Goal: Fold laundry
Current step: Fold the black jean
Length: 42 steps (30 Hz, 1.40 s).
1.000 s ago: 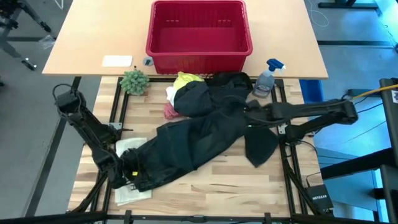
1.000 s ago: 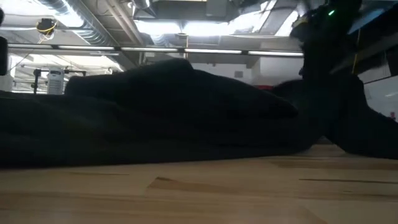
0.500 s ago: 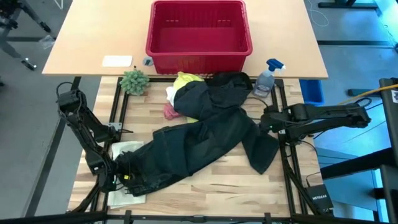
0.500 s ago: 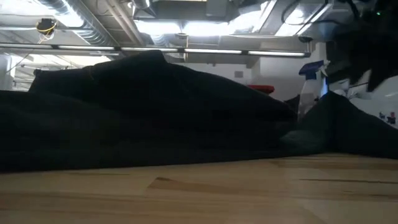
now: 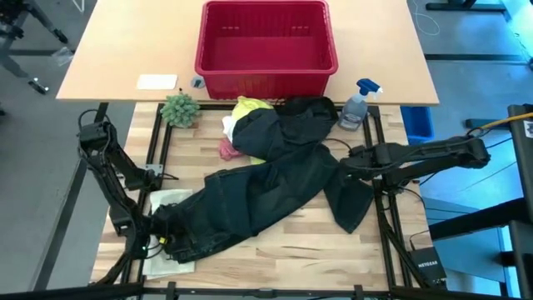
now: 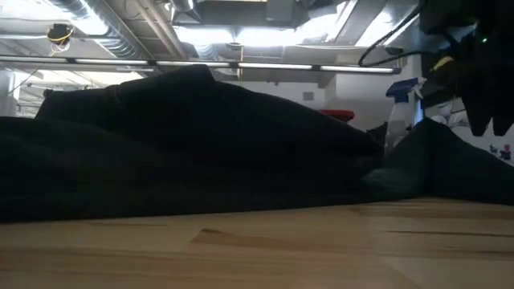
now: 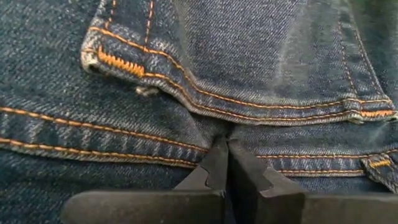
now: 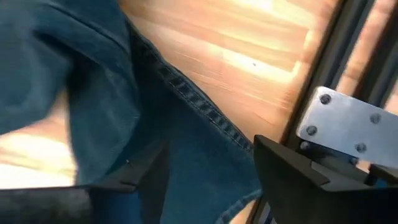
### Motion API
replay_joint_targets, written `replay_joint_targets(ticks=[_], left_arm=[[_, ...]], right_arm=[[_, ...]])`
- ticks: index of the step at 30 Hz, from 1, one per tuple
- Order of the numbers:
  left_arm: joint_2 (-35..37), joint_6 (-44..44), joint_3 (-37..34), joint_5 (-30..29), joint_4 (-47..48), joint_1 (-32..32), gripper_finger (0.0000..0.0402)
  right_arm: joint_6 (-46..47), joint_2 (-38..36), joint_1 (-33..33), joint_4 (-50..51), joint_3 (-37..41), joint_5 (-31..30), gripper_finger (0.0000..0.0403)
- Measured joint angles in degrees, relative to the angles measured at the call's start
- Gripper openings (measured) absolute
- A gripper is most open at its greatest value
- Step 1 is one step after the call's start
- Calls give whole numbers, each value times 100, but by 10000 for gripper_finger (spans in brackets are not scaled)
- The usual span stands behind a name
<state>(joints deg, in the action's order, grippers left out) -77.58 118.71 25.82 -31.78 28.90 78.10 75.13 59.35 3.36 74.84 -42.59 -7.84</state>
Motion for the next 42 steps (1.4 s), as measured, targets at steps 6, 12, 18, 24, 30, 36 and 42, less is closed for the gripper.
replay_joint_targets(ticks=[6,12,18,24,30,36,42], left_arm=[[1,0,-4,-28,-29,-4,0],[-22,-3,-7,-25,-58,-21,0],[-26,-8,-7,-25,-16,-19,0],[-28,0,-7,-25,7,-19,0],[-28,3,-7,-25,9,-21,0],[-28,3,-7,-25,11,-24,0],[-28,-11,-4,53,17,-96,0]], right_arm=[[-260,763,0,-303,16,100,216],[-331,1330,-65,-544,259,63,215],[-291,1773,-360,-620,256,-14,214],[-832,2005,-541,-1356,407,675,177],[-383,1974,-520,-1952,614,818,63],[-369,1434,-525,-1148,-187,-37,9],[-483,1147,-538,494,-1711,-1404,3]])
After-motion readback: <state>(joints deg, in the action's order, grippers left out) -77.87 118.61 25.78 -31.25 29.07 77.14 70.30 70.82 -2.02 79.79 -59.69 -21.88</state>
